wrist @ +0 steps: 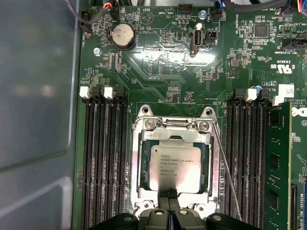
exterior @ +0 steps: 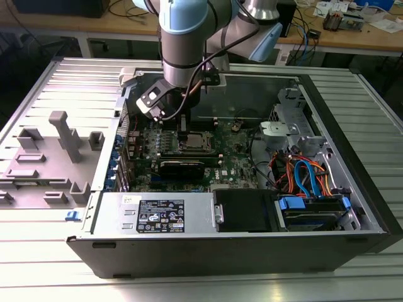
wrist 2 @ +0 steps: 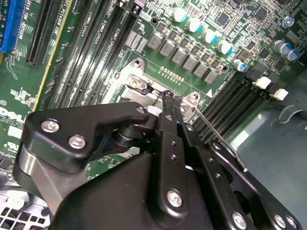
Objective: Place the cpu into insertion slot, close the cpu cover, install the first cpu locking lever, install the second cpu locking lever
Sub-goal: 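Close the cpu cover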
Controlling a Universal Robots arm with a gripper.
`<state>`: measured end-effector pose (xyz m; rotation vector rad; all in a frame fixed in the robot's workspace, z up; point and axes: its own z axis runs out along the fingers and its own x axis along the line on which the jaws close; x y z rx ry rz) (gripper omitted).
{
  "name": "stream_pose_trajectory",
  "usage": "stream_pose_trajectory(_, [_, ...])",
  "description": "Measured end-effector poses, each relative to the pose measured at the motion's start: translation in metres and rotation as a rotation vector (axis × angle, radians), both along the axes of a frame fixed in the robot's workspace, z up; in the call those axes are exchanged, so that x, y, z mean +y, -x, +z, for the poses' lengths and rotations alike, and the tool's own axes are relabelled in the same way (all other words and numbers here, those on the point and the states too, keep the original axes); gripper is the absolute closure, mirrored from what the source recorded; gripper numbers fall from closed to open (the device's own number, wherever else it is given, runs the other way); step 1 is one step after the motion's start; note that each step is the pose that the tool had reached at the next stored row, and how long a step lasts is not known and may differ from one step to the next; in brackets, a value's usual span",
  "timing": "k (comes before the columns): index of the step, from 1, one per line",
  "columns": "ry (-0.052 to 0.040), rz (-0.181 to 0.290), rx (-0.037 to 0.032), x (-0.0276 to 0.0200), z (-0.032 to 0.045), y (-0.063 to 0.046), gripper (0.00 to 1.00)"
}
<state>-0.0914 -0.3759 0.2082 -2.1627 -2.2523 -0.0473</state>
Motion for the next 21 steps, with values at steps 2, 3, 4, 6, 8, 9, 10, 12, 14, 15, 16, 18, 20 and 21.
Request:
stream_pose_trajectory(2, [-0.0007, 0.0, 0.0001, 0.0, 0.0, 0.0002, 0.89])
stream_pose_trajectory(3, [-0.0008, 0.0, 0.0001, 0.0, 0.0, 0.0003, 0.89])
stream_pose_trajectory(4, [-0.0006, 0.0, 0.0002, -0.0001, -0.0001, 0.0004, 0.89])
stream_pose_trajectory(6, [0.0025, 0.0, 0.0002, -0.0003, -0.0005, 0.0004, 0.89])
stream_pose_trajectory(8, [0.0035, 0.0, 0.0002, -0.0004, -0.0007, 0.0004, 0.89])
stream_pose_trajectory(9, [0.0035, 0.0, 0.0002, -0.0004, -0.0008, 0.0004, 0.89])
stream_pose_trajectory(10, [0.0031, 0.0, -0.0001, -0.0005, -0.0008, 0.0004, 0.89])
stream_pose_trajectory(12, [0.0031, 0.0, -0.0007, -0.0012, -0.0006, 0.0023, 0.89])
stream_pose_trajectory(14, [0.0033, 0.0, -0.0006, -0.0013, 0.0017, 0.0026, 0.89])
stream_pose_trajectory(15, [0.0032, 0.0, -0.0007, -0.0012, 0.0028, 0.0027, 0.89])
stream_pose_trajectory(16, [0.0032, 0.0, -0.0007, -0.0013, 0.0039, 0.0027, 0.89])
stream_pose_trajectory(18, [0.0032, 0.0, -0.0007, -0.0012, 0.0052, 0.0027, 0.89])
stream_pose_trajectory(20, [0.0032, 0.0, -0.0006, -0.0012, 0.0067, 0.0026, 0.89])
stream_pose_trajectory(21, [0.0031, 0.0, -0.0007, -0.0012, 0.0076, 0.002, 0.89])
